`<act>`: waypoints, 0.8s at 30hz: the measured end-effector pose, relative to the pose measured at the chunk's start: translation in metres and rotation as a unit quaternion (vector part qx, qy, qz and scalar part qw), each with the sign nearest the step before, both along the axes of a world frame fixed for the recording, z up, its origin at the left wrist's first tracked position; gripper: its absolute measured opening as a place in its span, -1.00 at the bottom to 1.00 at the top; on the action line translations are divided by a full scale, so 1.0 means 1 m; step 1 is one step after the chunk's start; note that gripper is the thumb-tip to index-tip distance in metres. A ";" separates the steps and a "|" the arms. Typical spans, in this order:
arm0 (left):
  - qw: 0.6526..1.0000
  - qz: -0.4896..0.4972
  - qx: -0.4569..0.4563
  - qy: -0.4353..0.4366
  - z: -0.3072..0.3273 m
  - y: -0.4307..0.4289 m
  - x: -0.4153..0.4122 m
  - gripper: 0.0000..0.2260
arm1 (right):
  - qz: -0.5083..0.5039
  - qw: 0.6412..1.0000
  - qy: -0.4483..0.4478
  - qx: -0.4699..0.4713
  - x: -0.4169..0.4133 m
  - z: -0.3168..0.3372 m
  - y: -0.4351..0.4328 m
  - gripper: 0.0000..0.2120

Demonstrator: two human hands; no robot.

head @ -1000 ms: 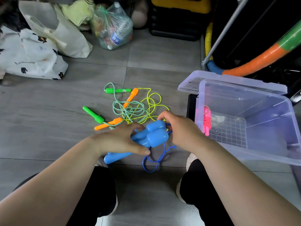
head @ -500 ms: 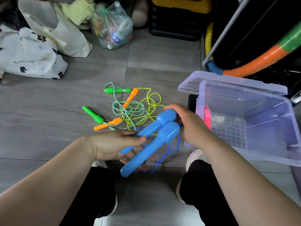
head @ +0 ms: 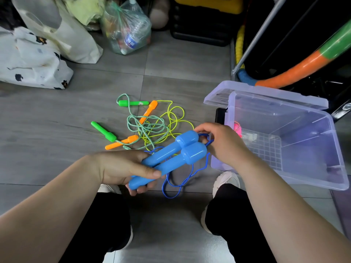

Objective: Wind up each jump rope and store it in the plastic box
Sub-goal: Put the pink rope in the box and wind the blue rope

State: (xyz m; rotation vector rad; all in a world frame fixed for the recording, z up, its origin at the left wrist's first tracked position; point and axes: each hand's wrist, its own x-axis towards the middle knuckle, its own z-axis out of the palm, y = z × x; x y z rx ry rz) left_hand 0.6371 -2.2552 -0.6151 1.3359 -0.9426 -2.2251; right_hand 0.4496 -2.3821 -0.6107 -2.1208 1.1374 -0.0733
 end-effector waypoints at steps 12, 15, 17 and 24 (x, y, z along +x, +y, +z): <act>0.976 0.202 -0.028 0.080 0.005 -0.006 -0.003 -0.42 | -0.090 0.984 0.153 0.022 0.016 -0.014 0.007 -0.74; 0.964 0.265 -0.020 -0.023 0.005 -0.012 -0.013 -0.78 | -0.009 0.972 0.234 0.026 0.028 -0.018 0.027 -0.72; 0.955 0.252 -0.055 -0.148 0.001 -0.016 -0.016 -0.88 | 0.043 0.966 0.254 0.010 0.033 -0.015 0.038 -0.72; 0.845 0.059 -0.152 -0.509 -0.019 -0.015 -0.004 -0.80 | 0.205 0.951 0.211 -0.096 0.034 -0.002 0.048 -0.92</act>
